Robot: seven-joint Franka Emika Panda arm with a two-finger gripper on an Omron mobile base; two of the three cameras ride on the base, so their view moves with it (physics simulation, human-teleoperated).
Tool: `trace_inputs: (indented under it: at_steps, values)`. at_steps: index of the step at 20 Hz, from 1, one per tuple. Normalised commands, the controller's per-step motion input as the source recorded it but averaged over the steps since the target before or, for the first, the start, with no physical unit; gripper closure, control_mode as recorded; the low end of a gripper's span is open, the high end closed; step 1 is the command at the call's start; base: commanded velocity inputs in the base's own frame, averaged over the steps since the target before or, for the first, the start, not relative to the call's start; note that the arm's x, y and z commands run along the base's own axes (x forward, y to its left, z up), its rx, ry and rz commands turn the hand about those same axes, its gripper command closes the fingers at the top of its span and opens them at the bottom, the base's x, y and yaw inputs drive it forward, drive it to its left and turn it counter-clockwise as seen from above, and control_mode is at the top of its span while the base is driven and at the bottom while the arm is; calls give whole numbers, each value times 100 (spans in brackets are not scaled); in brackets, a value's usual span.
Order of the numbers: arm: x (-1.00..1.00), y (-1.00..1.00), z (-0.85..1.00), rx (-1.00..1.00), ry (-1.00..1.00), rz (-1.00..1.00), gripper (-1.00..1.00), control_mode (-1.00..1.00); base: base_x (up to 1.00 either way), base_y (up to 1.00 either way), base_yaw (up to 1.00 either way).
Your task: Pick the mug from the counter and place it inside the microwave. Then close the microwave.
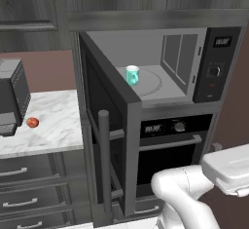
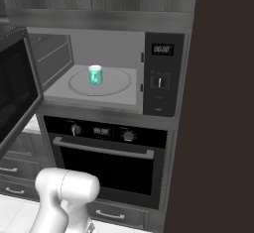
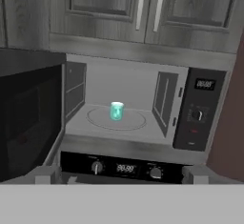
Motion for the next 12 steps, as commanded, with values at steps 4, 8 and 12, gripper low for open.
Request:
trace_inputs:
  at_steps: [4, 8, 12]
  values:
    - [-9, 1, 0, 1, -21, -11, -100, -100, 0, 0, 0]
    - [-34, 0, 0, 2, -20, -12, -100, -100, 0, 0, 0]
    - [-37, 0, 0, 2, -16, -13, -100, -100, 0, 0, 0]
